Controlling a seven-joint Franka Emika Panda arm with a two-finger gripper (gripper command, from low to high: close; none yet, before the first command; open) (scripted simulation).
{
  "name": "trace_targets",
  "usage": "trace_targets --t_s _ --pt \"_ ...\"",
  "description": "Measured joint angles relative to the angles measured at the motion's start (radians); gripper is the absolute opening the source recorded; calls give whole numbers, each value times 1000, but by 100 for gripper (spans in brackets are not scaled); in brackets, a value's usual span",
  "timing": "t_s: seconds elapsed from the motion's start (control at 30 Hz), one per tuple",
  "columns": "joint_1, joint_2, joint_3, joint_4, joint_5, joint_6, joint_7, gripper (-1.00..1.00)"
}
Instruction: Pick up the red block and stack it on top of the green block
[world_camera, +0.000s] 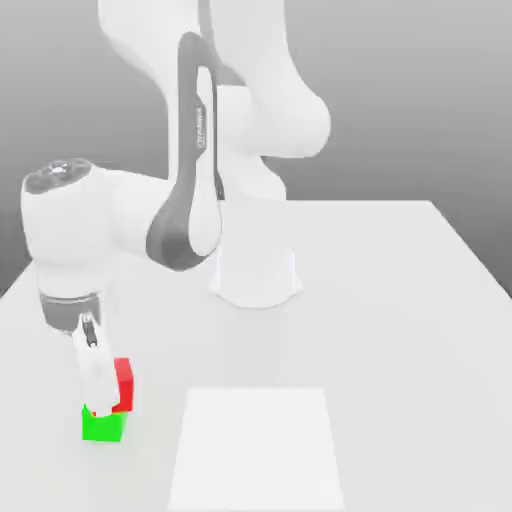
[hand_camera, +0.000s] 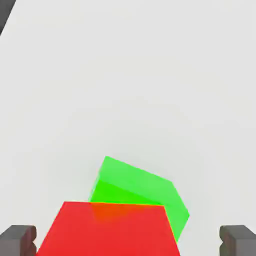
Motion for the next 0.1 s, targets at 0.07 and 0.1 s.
trace_targets --t_s 0.07,0.1 --pt "0 -67 -4 -3 -17 -64 12 100" --pt "-2 -102 -4 -5 -24 -98 17 100"
